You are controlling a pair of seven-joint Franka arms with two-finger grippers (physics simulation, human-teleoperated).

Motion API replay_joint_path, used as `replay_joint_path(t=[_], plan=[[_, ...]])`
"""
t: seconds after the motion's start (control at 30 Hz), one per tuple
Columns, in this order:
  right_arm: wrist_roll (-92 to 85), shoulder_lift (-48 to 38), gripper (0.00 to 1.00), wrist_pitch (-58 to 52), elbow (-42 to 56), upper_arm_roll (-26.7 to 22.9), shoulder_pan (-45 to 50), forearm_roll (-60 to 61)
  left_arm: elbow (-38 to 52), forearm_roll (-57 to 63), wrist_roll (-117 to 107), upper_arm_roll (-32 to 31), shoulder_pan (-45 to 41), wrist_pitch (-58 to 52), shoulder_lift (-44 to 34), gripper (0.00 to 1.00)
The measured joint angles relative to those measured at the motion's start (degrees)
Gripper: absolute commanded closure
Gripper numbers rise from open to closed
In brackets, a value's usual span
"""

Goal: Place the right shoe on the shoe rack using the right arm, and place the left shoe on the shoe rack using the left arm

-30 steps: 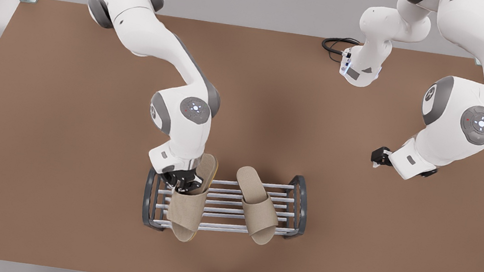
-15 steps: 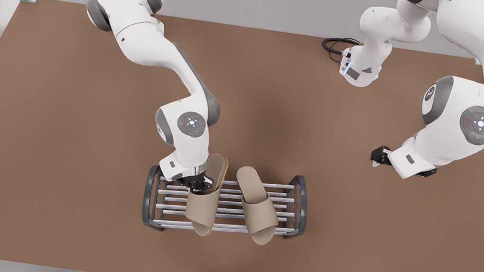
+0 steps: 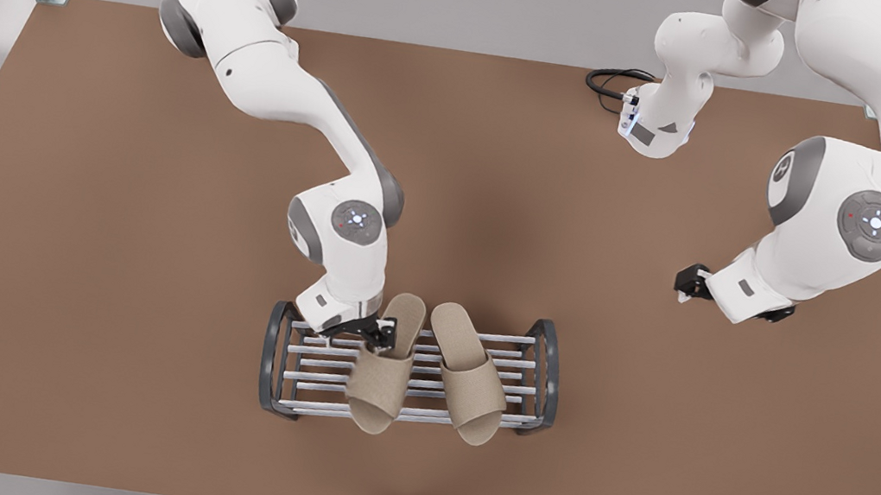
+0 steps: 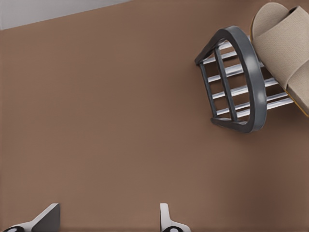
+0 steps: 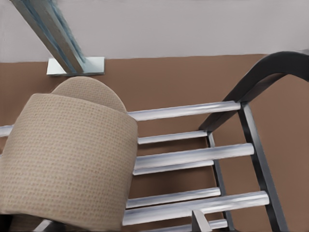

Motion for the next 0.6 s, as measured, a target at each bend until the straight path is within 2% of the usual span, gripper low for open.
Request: replay_joint_path(t=[0.2,0.3,0.37,0.6], plan=[[-1.26,-6.64,0.00,-4.39,-0.22,1.16,-1.73,6.56,-0.04,0.00,0.07,-0.12,-0.12,-0.58,-0.12,0.00],[-1.95,-12.22,0.00,-12.65,-1.04,8.57,-12.96,8.40,-0.09,0.00,0.06,-0.17,-0.01,-0.88,-0.20,0.00],[-2.52,-16.41,0.00,-17.44,-2.99,10.10,-17.32,8.81,0.09,-0.03,0.03,-0.01,0.08,-1.06,-0.09,0.00],[-8.65,-35.29,0.00,-24.65,-24.16,11.68,-34.35,10.79,1.76,-0.59,-2.10,-0.05,-0.31,-1.02,2.20,0.00]])
